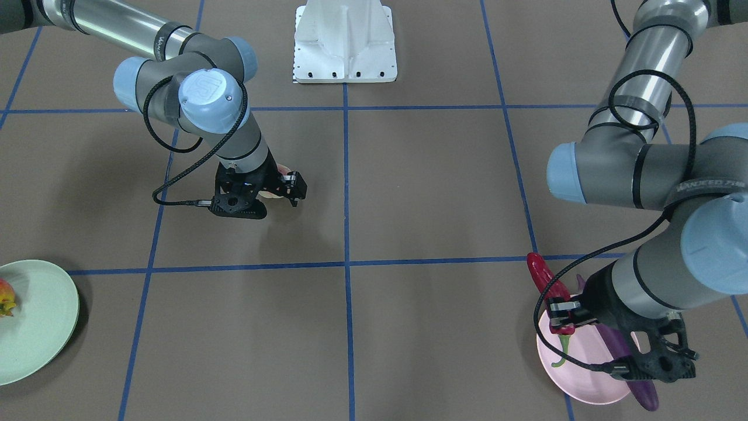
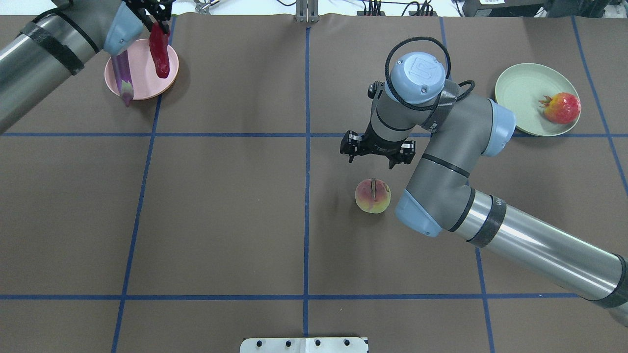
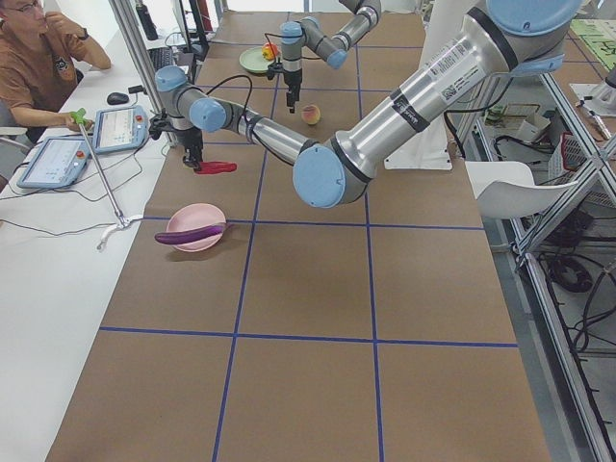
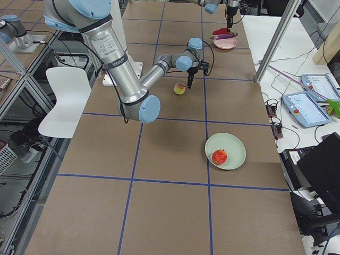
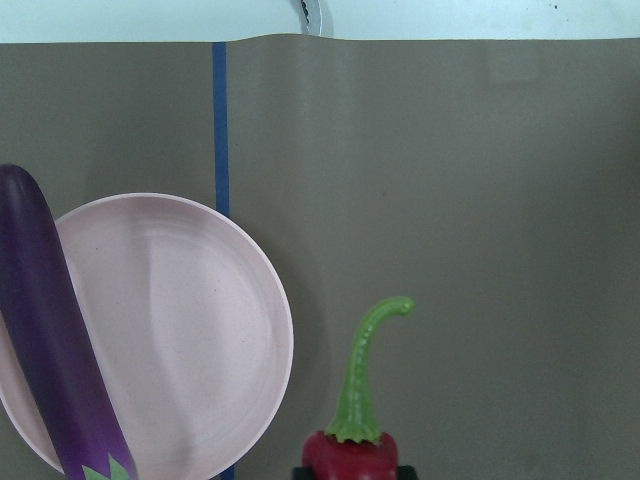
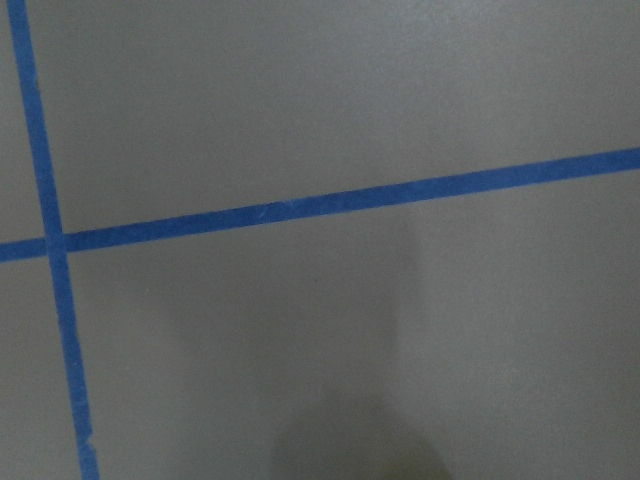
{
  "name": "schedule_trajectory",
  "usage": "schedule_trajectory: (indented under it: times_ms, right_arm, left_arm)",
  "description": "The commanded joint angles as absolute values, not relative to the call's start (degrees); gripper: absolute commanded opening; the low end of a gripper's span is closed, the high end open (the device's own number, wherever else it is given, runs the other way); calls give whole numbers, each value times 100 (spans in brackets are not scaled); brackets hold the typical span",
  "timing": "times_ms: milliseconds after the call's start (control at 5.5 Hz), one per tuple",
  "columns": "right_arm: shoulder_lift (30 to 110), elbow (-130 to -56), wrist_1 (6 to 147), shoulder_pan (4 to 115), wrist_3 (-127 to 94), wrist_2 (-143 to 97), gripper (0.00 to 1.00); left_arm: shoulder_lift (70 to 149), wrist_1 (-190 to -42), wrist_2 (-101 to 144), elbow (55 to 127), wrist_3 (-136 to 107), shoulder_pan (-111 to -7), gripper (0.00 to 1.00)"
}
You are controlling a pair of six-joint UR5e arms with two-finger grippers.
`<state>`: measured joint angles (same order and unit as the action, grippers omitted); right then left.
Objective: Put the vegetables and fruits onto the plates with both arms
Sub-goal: 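Grasp the pink-yellow peach with right gripper while left gripper holds chili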
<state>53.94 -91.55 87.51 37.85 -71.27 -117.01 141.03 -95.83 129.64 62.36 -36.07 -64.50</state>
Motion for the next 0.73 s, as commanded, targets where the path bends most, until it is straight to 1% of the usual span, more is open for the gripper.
schedule_trajectory:
  times_ms: [0,545]
  right_arm:
    - [5457,-9220,8982,3753,-7137,-11620,100]
    - [5467,-9211,8991,3525,-7137,-11531,100]
  left_arm:
    - [13984,-9624,12973,6214,-3498,-6478,0]
    - [13948,-9615,12973,6214,-3331,-6486,0]
